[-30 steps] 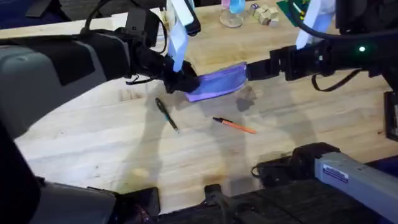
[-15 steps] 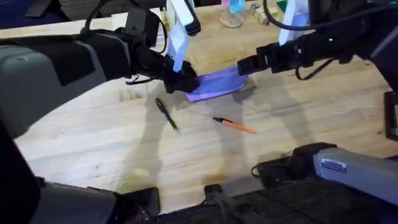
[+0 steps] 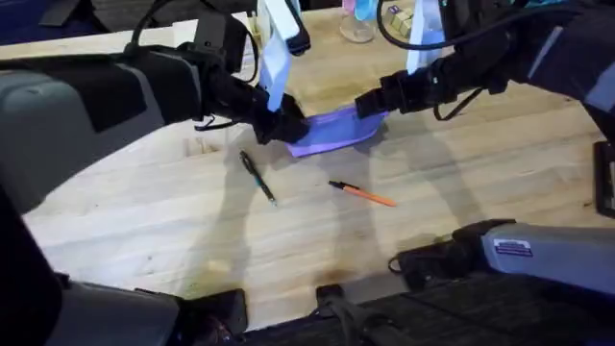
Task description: Unzip the bag, pick up the pens from the table one at a time and place them inside, then zip the bag closed.
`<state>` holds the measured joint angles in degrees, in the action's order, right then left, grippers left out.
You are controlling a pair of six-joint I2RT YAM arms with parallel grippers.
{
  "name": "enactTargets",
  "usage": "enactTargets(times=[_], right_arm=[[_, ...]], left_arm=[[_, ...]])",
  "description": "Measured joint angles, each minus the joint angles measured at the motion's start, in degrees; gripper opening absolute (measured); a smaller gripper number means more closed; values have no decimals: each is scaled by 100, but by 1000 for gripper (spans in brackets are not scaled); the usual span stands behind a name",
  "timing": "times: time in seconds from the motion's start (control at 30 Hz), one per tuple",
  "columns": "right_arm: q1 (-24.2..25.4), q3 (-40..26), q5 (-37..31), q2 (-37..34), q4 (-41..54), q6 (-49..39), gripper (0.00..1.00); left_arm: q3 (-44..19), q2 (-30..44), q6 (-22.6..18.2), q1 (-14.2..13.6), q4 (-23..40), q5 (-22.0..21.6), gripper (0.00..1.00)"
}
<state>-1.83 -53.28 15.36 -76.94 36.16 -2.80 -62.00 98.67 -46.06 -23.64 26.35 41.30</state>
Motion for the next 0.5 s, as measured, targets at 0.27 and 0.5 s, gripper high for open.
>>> enactTargets(times=[0.27, 0.5], right_arm=[[-2, 2, -33, -1, 2, 1, 515], [-2, 2, -135, -1, 2, -3, 337]], left_arm=[[0, 0, 0, 0, 7, 0, 42], [0, 0, 0, 0, 15, 1, 42]])
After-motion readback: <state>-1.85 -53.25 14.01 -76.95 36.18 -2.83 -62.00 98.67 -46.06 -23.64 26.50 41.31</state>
